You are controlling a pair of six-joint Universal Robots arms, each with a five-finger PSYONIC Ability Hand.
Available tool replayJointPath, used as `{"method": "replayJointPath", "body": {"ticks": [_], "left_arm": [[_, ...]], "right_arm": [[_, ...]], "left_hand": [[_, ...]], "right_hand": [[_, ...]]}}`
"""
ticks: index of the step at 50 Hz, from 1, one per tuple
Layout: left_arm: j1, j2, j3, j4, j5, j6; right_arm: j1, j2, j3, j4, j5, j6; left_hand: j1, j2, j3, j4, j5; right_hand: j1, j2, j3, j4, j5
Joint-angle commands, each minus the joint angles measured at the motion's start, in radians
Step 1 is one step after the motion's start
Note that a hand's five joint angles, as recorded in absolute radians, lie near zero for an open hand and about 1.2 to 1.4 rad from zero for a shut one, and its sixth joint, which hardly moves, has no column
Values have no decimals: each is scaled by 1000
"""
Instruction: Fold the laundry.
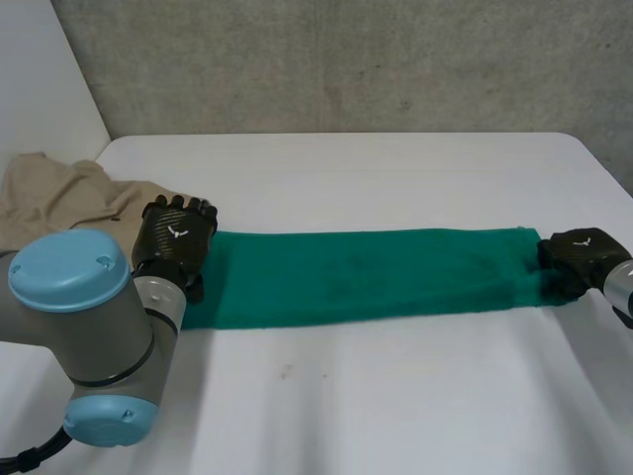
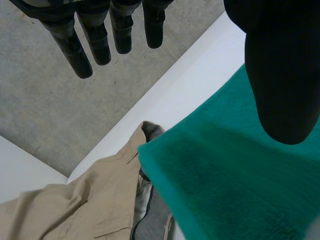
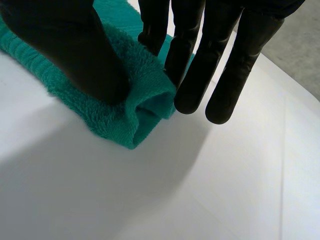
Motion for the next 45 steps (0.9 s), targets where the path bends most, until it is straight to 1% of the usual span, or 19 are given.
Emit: {"method": "replayJointPath", "body": {"ticks": [1,5,6,9,10,14,17,21,22,24,25,28,29,32,33,36,37,41,45], "left_arm": [[0,11,-2,-1,-2,0],[0,26,-11,-1,-2,0],[0,32,-16,-1,-1,0],[0,38,-19,-1,0,0],[0,41,-20,-1,-2,0],[0,47,-20,-2,-4,1],[0,50,-20,-2,-5,1],[0,60,-22,-2,-5,0],[0,63,-22,-2,-7,0],[0,66,-22,-2,-7,0],[0,72,-20,-2,-7,0],[0,77,-20,-2,-8,0],[0,78,-20,-2,-8,0],[0,80,-19,-2,-11,0],[0,80,-19,-2,-11,0],[0,81,-19,-2,-11,0],[-1,80,-20,-2,-11,0],[-3,80,-19,-2,-8,0],[-5,78,-19,-2,-7,0]], "right_arm": [[-76,-35,10,5,34,-5],[-140,-81,2,9,77,-32],[-175,-90,-1,8,91,-73],[-228,-96,-13,11,109,-155],[-255,-101,-22,9,120,-226],[-271,-105,-44,6,129,-372],[-251,-108,-56,6,126,-400],[-115,-139,-82,2,117,-373],[-49,-156,-91,-1,115,-358],[19,-171,-97,-3,112,-345],[87,-182,-102,-6,111,-334],[210,-190,-119,-11,106,-325],[297,-191,-130,-21,99,-322],[411,-190,-134,-37,82,-321],[480,-182,-136,-46,63,-321],[566,-153,-137,-58,31,-321],[620,-117,-140,-66,4,-321],[726,-32,-156,-72,-62,-319],[772,42,-163,-64,-76,-330]], "left_hand": [[-13,-29,-35,-27,-46],[-13,-29,-35,-27,-46],[-13,-29,-35,-27,-46],[-13,-29,-35,-27,-46],[-13,-29,-35,-27,-46],[-13,-29,-35,-27,-46],[-13,-29,-35,-27,-46],[-13,-29,-35,-27,-46],[-13,-29,-35,-27,-46],[-13,-29,-35,-27,-46],[-13,-29,-35,-27,-46],[-13,-29,-35,-27,-46],[-13,-29,-35,-27,-46],[-13,-29,-35,-27,-46],[-13,-29,-35,-27,-46],[-13,-29,-35,-27,-46],[-13,-29,-35,-27,-46],[-13,-29,-35,-27,-46],[-13,-29,-35,-27,-46]], "right_hand": [[432,220,218,209,247],[432,220,218,209,247],[432,220,218,209,247],[432,220,218,209,247],[432,220,218,209,247],[432,220,218,209,247],[432,220,218,209,247],[432,220,218,209,247],[432,220,218,209,247],[432,220,218,209,247],[432,220,218,209,247],[432,220,218,209,247],[432,220,218,209,247],[432,220,218,209,247],[432,220,218,209,247],[432,220,218,209,247],[432,220,218,209,247],[432,220,218,209,247],[421,209,208,199,237]]}}
